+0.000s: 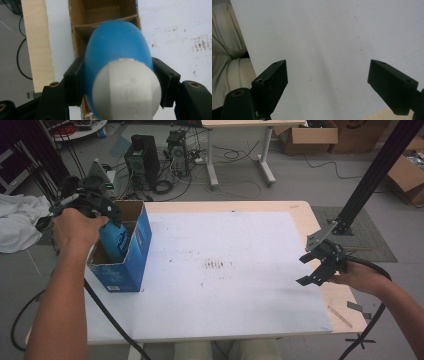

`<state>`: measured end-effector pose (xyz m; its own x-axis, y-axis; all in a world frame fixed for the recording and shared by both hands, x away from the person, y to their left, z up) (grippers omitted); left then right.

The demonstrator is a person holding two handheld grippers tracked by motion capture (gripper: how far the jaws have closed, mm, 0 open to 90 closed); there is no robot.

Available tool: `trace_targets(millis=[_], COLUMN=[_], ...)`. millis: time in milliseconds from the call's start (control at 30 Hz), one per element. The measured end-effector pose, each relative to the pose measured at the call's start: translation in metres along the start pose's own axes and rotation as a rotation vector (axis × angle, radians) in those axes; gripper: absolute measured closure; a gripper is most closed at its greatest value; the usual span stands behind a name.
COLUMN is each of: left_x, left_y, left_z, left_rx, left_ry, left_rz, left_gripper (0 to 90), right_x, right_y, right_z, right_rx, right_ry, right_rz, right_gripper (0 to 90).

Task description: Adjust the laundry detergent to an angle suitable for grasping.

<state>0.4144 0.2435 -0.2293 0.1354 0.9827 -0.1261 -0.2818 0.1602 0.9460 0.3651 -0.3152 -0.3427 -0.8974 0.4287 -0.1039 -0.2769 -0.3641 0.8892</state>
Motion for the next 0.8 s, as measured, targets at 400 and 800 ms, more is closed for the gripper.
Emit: trace_targets(millis=[400, 800], left_x=[0.006, 0.011], left_y=[-0.034, -0.060], left_z=[-0.008, -0.016], left_rx=[0.034, 0.071], left_ry=[-0.009, -0.009], left_rz=[0.008, 0.001], left_gripper=[38.3, 38.3], right_x=[-0.001, -0.001], right_y=[-0.001, -0.005], right_z=[-0.004, -0.005], right_rx=[0.009, 0.009], right_ry=[-0.018, -0.013], right_rz=[0.001, 0.007], right_gripper=[16.2, 16.3])
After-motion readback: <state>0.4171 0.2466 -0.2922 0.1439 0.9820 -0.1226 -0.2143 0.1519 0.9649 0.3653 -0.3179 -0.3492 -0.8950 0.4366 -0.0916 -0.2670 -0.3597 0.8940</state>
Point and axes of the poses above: each handheld gripper's, and its own axes: y roughly backward along the jaws, z roughly out of its top, x roughly to its left, the point moved 3 cm from there along -y, roughly forward along the jaws, and after that the axes turned 9 degrees about -z, right-handed, at the moved point
